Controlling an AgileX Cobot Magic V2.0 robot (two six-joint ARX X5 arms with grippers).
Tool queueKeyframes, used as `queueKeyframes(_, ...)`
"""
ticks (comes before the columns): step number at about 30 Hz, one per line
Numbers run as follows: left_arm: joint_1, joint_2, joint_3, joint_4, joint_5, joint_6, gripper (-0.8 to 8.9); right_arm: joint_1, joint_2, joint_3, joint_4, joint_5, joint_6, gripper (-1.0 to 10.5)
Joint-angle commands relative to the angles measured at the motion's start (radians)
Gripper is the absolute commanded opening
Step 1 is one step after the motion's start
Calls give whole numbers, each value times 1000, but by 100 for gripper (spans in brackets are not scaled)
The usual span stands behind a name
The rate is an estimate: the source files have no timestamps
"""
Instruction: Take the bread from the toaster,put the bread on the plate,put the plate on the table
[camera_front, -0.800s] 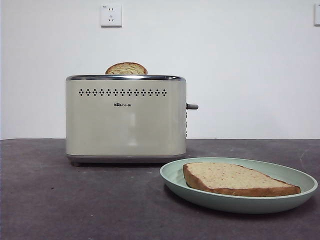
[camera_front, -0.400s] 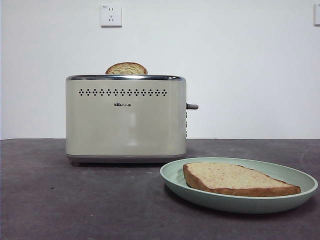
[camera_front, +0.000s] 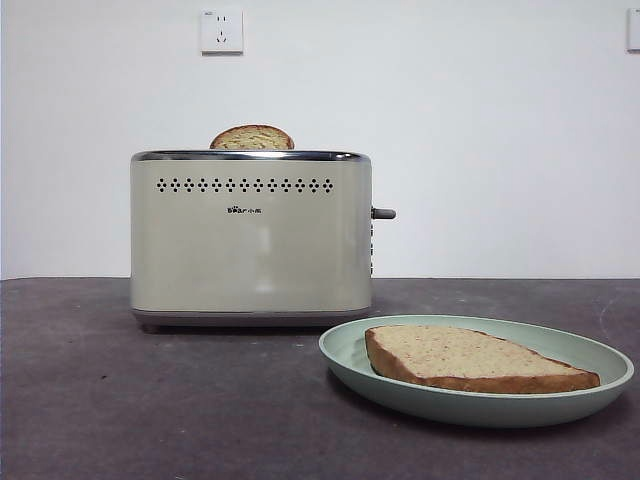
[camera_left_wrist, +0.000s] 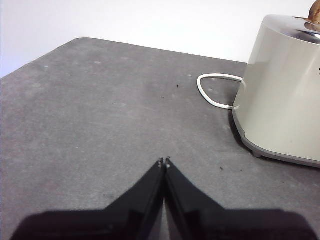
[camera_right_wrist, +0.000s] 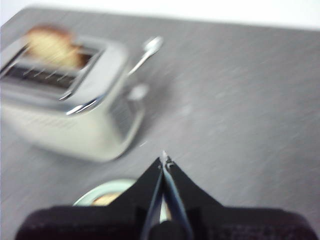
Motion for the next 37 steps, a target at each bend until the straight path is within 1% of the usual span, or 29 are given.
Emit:
queueKeyframes(1,2,-2,-13,7,-1,9,-4,-46,-28,-115,102,8,-12,1)
queueKeyframes(3,2,-2,-13,7,-1,9,-4,-83,-68,-211,204,8,-15,1)
queueKeyframes(6,2,-2,-13,7,-1,9,-4,-132,-150,-400,414,7,-14,1)
queueKeyframes(8,2,-2,-13,7,-1,9,-4,-158,-224,-547,564,7,-14,1)
queueKeyframes(11,2,-2,-13,7,-1,9,-4,-190,-346,-755,742,8,-13,1)
queueKeyframes(13,2,-2,-13,7,-1,9,-4,-206,-436,-883,826,8,-13,1)
queueKeyframes(15,2,-2,-13,7,-1,9,-4,-218,-530,-996,871,8,-6,1)
queueKeyframes(18,2,-2,-13,7,-1,9,-4,-222,-670,-1129,868,11,29,1)
queueKeyframes(21,2,-2,-13,7,-1,9,-4,-222,-774,-1218,849,11,75,1)
queueKeyframes(24,2,-2,-13,7,-1,9,-4,-224,-839,-1217,711,28,89,1)
queueKeyframes(29,2,-2,-13,7,-1,9,-4,-225,-933,-1217,527,38,88,1)
queueKeyframes(31,2,-2,-13,8,-1,9,-4,-224,-968,-1217,533,38,92,1)
queueKeyframes(33,2,-2,-13,8,-1,9,-4,-224,-1010,-1217,532,39,68,1)
queueKeyframes(35,2,-2,-13,7,-1,9,-4,-224,-1037,-1217,533,61,44,1)
queueKeyframes(37,2,-2,-13,8,-1,9,-4,-225,-1036,-1217,530,92,42,1)
